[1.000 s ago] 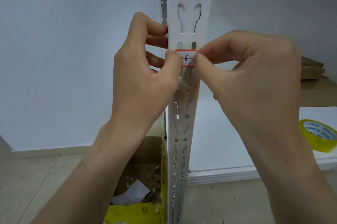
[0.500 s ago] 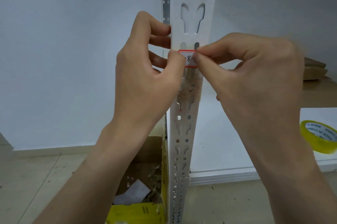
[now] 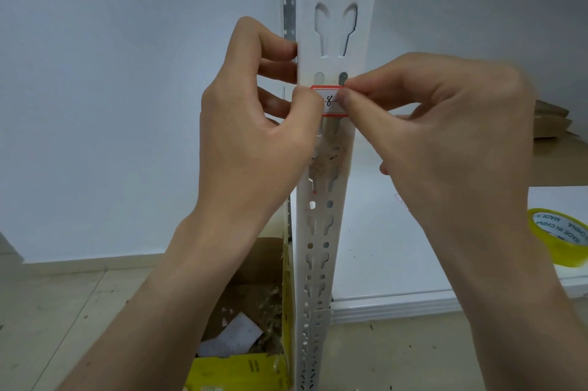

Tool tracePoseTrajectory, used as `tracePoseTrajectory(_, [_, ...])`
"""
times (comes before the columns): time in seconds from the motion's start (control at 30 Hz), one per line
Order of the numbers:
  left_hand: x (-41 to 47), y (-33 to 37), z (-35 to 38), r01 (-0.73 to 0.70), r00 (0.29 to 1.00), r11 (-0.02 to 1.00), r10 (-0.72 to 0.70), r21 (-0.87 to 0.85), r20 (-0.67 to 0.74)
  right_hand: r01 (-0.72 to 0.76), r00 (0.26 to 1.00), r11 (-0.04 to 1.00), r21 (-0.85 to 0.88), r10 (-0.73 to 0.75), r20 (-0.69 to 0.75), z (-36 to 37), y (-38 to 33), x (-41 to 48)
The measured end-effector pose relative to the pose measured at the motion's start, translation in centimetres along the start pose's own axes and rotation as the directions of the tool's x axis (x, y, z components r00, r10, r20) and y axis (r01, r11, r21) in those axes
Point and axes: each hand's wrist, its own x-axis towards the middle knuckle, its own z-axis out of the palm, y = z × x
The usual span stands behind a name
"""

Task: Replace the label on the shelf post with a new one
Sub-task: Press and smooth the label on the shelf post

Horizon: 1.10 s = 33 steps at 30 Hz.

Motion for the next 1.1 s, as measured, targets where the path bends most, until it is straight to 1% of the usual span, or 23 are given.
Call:
tracePoseTrajectory(0.2, [-0.32, 0.03, 0.31, 0.016, 1.0, 1.0, -0.015, 0.015, -0.013, 0.001, 1.0, 1.0, 0.002, -0.001, 0.007, 0.14, 0.11, 0.1])
tracePoseTrajectory(0.37, [-0.61, 0.17, 0.63, 0.031, 0.999, 0.999, -0.031, 0.014, -0.014, 0.021, 1.0, 0.999, -0.047, -0.021, 0.003, 0.14, 0.04, -0.28])
tracePoseTrajectory(0.5, [-0.56, 0.22, 0.58, 0.027, 1.0, 1.0, -0.027, 0.001, -0.011, 0.033, 0.999, 0.999, 0.031, -0.032, -0.042, 0.16, 0.18, -0.42])
tracePoseTrajectory(0.73, [-0.33, -0.07, 0.22, 0.02, 1.0, 1.0, -0.02, -0.02, -0.004, 0.052, 0.998, 0.999, -0.006, -0.053, -0.042, 0.3, 0.35, -0.33])
tracePoseTrajectory(0.83, [-0.38, -0.13, 0.27, 0.027, 1.0, 1.0, -0.027, -0.008, -0.003, 0.037, 0.999, 0.999, -0.006, -0.037, -0.014, 0.22, 0.15, -0.23])
tracePoseTrajectory(0.97, [-0.46, -0.03, 0.11, 0.05, 0.999, 0.999, -0.05, -0.011, 0.013, 0.038, 0.999, 0.997, -0.067, -0.035, 0.041, 0.01, 0.16, -0.35])
tracePoseTrajectory(1.1, [-0.41, 0.01, -0.04, 0.049, 0.999, 0.999, -0.049, 0.006, 0.021, 0.045, 0.998, 0.999, -0.019, -0.046, -0.038, 0.02, 0.45, -0.25])
